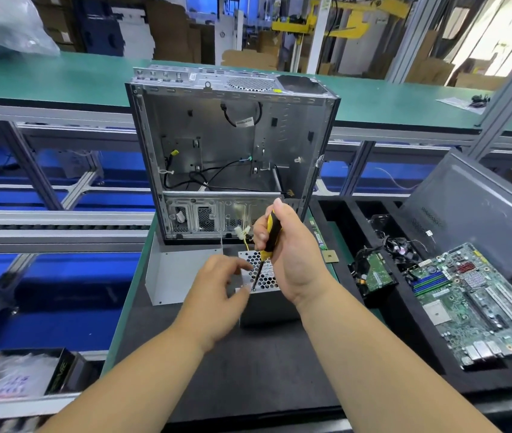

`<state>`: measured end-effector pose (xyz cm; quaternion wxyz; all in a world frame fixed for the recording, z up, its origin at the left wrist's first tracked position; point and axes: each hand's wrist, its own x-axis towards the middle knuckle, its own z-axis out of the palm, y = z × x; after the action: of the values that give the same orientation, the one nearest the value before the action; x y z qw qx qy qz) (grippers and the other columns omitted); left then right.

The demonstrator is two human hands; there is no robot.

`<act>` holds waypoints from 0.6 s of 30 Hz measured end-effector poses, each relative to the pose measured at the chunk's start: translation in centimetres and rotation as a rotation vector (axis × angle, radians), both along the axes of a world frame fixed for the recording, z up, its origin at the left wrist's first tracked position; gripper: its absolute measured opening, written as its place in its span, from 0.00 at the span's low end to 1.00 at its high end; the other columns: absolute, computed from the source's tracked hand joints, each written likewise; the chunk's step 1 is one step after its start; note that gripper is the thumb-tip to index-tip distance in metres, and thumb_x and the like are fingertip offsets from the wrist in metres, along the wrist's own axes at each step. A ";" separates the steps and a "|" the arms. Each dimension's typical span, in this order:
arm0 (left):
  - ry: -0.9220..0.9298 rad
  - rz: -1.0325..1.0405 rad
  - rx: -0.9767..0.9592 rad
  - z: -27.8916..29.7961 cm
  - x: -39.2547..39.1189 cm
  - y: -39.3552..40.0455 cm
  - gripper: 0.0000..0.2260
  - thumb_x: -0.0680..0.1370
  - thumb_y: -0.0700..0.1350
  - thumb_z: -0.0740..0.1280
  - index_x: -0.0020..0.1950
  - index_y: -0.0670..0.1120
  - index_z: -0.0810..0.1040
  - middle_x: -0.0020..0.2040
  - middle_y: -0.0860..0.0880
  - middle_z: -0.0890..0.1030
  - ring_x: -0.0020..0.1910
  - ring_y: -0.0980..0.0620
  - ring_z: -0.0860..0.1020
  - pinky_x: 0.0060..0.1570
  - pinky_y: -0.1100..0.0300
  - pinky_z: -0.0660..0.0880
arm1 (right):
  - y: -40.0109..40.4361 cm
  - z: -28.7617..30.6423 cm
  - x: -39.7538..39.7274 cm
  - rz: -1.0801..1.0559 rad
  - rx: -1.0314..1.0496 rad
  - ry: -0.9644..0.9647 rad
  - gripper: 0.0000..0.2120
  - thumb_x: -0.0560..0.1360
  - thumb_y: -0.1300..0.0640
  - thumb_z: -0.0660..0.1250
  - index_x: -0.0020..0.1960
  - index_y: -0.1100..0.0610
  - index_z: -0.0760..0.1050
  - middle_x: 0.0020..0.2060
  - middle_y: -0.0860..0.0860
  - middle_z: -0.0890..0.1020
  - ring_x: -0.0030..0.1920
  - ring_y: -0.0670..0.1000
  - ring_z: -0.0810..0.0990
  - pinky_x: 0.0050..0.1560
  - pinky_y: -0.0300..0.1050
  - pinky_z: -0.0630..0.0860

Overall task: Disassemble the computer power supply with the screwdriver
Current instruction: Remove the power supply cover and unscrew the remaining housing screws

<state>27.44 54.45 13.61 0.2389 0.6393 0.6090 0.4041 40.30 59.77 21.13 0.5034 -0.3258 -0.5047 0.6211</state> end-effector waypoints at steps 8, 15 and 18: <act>0.123 -0.031 0.076 0.5 0.5 0.3 0.05 0.73 0.42 0.76 0.42 0.48 0.81 0.44 0.57 0.76 0.47 0.62 0.75 0.48 0.78 0.66 | -0.3 0.5 0.7 0.002 0.015 -0.042 0.14 0.75 0.44 0.62 0.43 0.55 0.72 0.36 0.49 0.76 0.39 0.50 0.74 0.49 0.50 0.70; 0.045 -0.032 0.041 0.6 0.3 0.5 0.11 0.70 0.41 0.77 0.37 0.54 0.79 0.42 0.57 0.77 0.46 0.62 0.76 0.46 0.75 0.69 | -0.4 0.6 0.3 0.047 -0.012 0.027 0.20 0.83 0.45 0.54 0.47 0.56 0.79 0.34 0.49 0.74 0.36 0.48 0.71 0.46 0.42 0.71; 0.031 -0.017 0.041 0.5 0.4 0.5 0.13 0.70 0.40 0.78 0.36 0.56 0.77 0.42 0.56 0.77 0.46 0.63 0.76 0.46 0.76 0.69 | -0.8 0.5 -0.4 0.056 -0.012 0.051 0.16 0.79 0.43 0.56 0.48 0.56 0.71 0.32 0.48 0.72 0.35 0.49 0.68 0.44 0.43 0.66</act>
<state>27.82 54.97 14.08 0.2196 0.6555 0.5987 0.4046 39.94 59.02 21.59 0.4966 -0.2985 -0.4969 0.6460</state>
